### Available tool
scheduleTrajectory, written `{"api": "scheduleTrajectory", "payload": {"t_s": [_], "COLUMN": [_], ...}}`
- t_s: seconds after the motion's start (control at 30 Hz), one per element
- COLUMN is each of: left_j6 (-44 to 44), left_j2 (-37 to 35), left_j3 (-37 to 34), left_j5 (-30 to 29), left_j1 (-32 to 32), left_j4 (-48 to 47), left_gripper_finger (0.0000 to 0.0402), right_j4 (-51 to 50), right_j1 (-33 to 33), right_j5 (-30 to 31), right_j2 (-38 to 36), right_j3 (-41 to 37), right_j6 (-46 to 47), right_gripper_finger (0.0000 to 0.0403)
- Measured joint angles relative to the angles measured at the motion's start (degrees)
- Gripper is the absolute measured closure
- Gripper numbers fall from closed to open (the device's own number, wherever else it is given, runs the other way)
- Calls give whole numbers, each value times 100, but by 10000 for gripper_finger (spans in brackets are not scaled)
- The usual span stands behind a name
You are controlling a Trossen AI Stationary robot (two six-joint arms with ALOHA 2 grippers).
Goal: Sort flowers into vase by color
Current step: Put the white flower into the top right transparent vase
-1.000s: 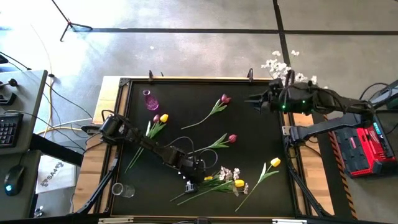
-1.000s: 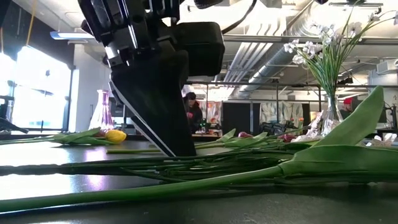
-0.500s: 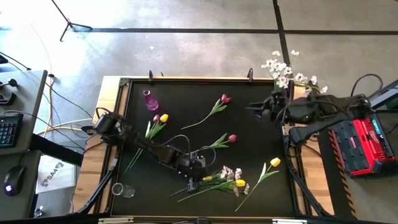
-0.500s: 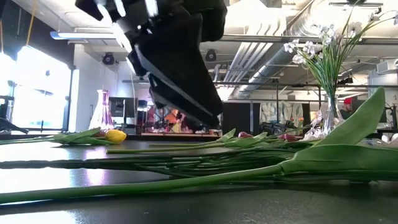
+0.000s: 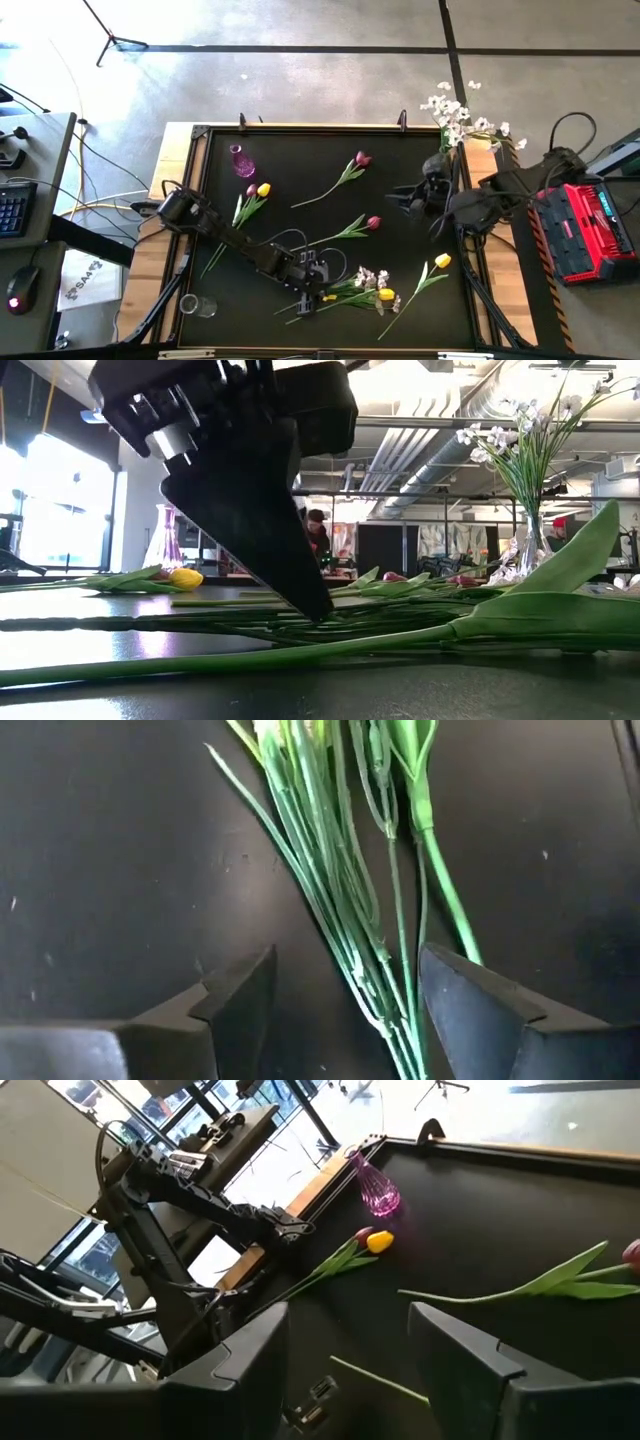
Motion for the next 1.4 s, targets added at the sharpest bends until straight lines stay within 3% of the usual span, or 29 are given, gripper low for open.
{"api": "scheduleTrajectory", "payload": {"t_s": [0.2, 0.33, 0.57, 0.83, 1.0, 1.2, 1.33, 1.4], "left_j6": [149, 136, 16, -420, -145, -501, -424, -395], "left_j2": [152, 168, 136, -307, -952, -1687, -1561, -1318], "left_j3": [35, 30, 20, -28, -13, 1, 10, -2], "left_j5": [-419, -849, -951, -860, -879, -892, -1259, -959], "left_j1": [-70, -79, -29, 82, 222, 443, 392, 344], "left_j4": [-168, -330, -373, -405, -660, -379, -298, -279], "left_gripper_finger": [204, 269, 391, 396, 397, 397, 397, 397], "right_j4": [55, 250, 295, 636, 1501, 1935, 1918, 1904], "right_j1": [317, 596, 1028, 1427, 1811, 2150, 2236, 2236], "right_j5": [285, 469, 920, 1493, 2016, 2060, 2078, 2066], "right_j2": [230, 385, 563, 599, 547, 426, 419, 417], "right_j3": [0, 0, 0, 0, 0, 2, 2, 2], "right_j6": [434, 578, 1048, 999, 291, -275, -275, -274], "right_gripper_finger": [210, 210, 210, 210, 210, 210, 210, 210]}}
